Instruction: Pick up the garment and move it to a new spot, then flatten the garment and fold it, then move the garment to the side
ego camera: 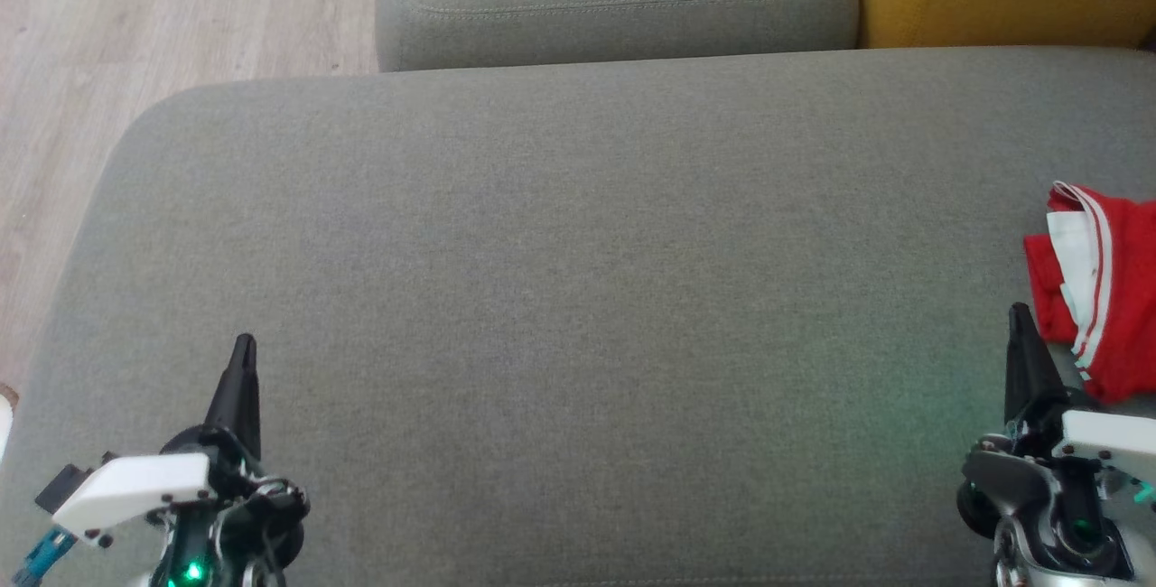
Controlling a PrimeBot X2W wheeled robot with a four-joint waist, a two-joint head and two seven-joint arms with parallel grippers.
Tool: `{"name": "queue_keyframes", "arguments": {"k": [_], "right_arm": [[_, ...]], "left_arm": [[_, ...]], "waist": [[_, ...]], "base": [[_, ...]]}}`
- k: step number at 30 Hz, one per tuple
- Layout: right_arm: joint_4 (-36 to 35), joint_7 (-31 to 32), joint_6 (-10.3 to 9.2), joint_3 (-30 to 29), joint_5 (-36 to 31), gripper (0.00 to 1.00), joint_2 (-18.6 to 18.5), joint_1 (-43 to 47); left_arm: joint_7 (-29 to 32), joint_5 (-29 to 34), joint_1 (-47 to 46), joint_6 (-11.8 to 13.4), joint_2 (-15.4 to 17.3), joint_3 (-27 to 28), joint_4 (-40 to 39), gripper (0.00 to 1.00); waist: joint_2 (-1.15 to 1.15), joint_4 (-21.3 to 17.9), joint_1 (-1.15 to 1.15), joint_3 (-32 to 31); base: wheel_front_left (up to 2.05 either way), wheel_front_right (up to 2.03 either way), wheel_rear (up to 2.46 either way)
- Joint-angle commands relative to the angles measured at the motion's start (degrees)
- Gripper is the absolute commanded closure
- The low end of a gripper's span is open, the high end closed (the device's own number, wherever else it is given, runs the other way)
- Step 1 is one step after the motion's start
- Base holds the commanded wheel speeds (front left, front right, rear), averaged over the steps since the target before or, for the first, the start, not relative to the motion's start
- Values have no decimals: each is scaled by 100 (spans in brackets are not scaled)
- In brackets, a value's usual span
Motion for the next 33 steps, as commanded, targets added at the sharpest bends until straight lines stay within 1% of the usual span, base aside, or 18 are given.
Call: {"name": "queue_keyframes", "arguments": {"k": [1, 33], "right_arm": [[-237, 33, 39, 117, 40, 100, -24, -146], [-237, 33, 39, 118, 40, 100, -23, -146]], "left_arm": [[43, -24, -324, -41, 103, 203, -219, 100], [43, -24, -324, -41, 103, 203, -220, 100]], "waist": [[0, 0, 0, 1], [0, 0, 0, 1]], "base": [[0, 0, 0], [0, 0, 0]]}}
